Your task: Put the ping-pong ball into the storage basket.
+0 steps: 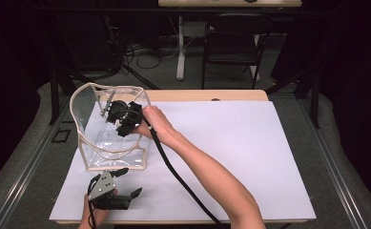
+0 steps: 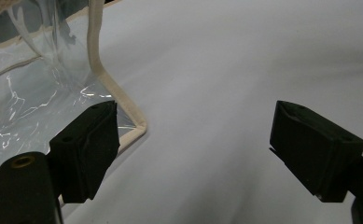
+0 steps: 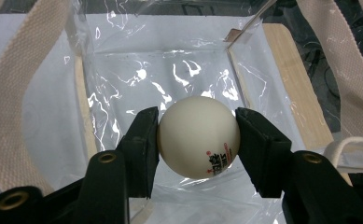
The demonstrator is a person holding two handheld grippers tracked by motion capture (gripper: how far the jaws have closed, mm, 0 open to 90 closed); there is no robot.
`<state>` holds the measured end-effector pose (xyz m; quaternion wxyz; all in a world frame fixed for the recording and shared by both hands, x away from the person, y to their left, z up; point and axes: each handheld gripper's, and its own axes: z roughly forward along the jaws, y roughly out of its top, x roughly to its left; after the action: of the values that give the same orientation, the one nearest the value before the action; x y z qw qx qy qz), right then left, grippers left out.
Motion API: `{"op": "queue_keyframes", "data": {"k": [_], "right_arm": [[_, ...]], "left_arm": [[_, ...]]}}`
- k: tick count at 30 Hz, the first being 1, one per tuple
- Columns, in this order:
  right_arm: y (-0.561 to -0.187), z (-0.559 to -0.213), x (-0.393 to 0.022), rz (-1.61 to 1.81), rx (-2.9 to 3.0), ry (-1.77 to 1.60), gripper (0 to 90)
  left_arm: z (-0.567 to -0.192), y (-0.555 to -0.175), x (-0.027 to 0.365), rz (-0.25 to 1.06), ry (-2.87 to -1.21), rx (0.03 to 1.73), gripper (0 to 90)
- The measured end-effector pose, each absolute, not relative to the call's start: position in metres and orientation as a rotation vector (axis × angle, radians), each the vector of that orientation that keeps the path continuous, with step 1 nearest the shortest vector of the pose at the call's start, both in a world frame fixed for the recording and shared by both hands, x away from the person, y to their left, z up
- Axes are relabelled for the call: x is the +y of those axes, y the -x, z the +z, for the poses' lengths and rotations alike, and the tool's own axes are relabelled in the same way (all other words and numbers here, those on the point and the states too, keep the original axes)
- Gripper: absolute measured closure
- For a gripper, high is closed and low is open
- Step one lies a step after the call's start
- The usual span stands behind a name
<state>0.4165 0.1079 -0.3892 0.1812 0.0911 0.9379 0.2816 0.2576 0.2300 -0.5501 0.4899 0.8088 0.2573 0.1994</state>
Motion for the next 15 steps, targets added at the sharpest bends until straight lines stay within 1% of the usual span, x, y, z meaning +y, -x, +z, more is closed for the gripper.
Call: {"op": "queue_keyframes", "data": {"k": [15], "right_arm": [[-0.4192,-0.3934,0.1084,0.749,2.697,-0.266,50.3]], "left_arm": [[-0.5500,-0.2574,0.2301,0.486,-1.962,0.626,16.2]]}}
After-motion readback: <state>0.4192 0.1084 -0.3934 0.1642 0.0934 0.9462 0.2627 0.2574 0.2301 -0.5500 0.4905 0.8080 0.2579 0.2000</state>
